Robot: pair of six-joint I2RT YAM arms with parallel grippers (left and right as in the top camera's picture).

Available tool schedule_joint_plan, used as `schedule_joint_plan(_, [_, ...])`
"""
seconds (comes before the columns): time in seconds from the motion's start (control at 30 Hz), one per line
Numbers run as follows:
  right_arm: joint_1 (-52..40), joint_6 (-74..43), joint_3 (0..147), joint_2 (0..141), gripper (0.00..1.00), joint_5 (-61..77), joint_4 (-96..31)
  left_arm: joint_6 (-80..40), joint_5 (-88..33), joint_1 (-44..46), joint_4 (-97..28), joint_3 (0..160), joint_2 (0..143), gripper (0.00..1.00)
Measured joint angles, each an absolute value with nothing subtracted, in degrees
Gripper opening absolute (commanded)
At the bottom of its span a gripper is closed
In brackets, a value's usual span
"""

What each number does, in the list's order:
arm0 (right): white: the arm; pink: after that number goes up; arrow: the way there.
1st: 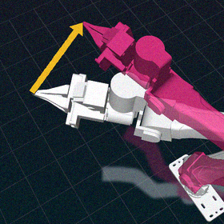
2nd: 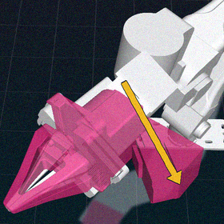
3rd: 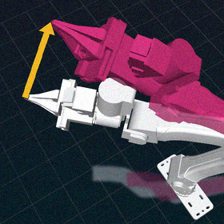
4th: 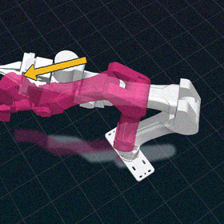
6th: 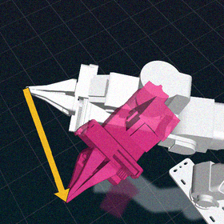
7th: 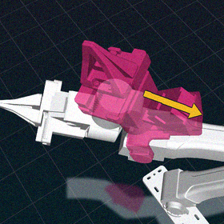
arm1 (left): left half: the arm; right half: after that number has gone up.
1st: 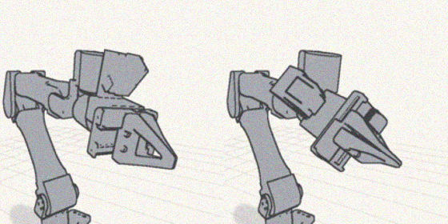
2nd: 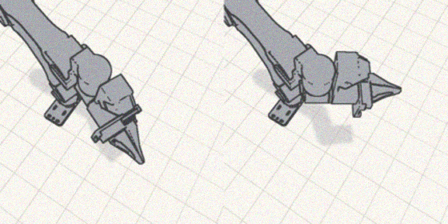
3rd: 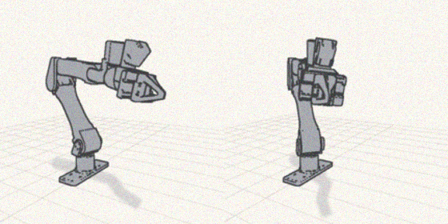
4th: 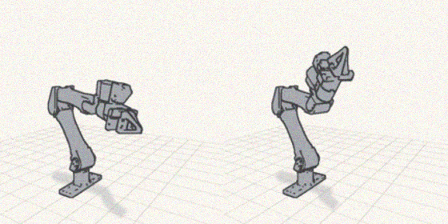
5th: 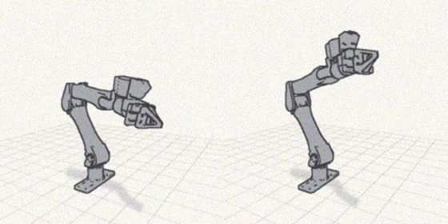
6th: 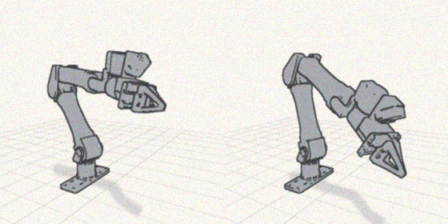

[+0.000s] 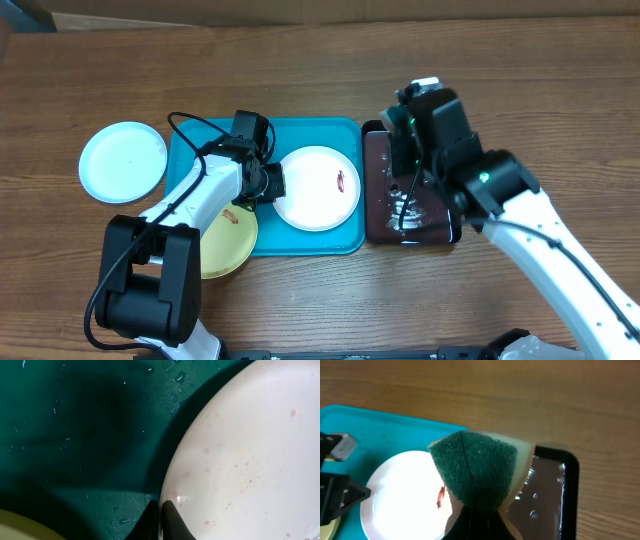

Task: Clean dirty plates on tray and stack at the side
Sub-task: 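Keep wetting the sponge in the black tray with the right gripper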

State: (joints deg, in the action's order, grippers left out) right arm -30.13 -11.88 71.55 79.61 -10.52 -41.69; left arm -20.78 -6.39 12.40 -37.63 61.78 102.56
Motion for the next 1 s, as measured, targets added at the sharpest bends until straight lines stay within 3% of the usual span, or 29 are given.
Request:
schedule_joint_plan(0.57, [-33.21,-12.01,70.0,80.4,0.04,-19.7,-40.34,-20.78,-6.39,12.4,-37.63,61.78,102.56,0.13])
schedule_joint_plan(0.63, [-33.19,-11.97,70.0,80.73,0.04,-19.77,-40.49,-20.78,-6.39,12.4,-37.63,61.78,102.56,0.13])
schedule_joint_plan(0.7, [-33.21,-12.01,70.0,81.38,0.04,-19.77,-40.8,-20.78,-6.39,12.4,-37.63,61.78,102.56,0.04])
schedule_joint_plan(1.0, [-32.58,-12.01,70.0,86.63,0.04,-16.64,-41.52,-21.3,-6.15,12.4,-37.67,61.78,102.56,0.04])
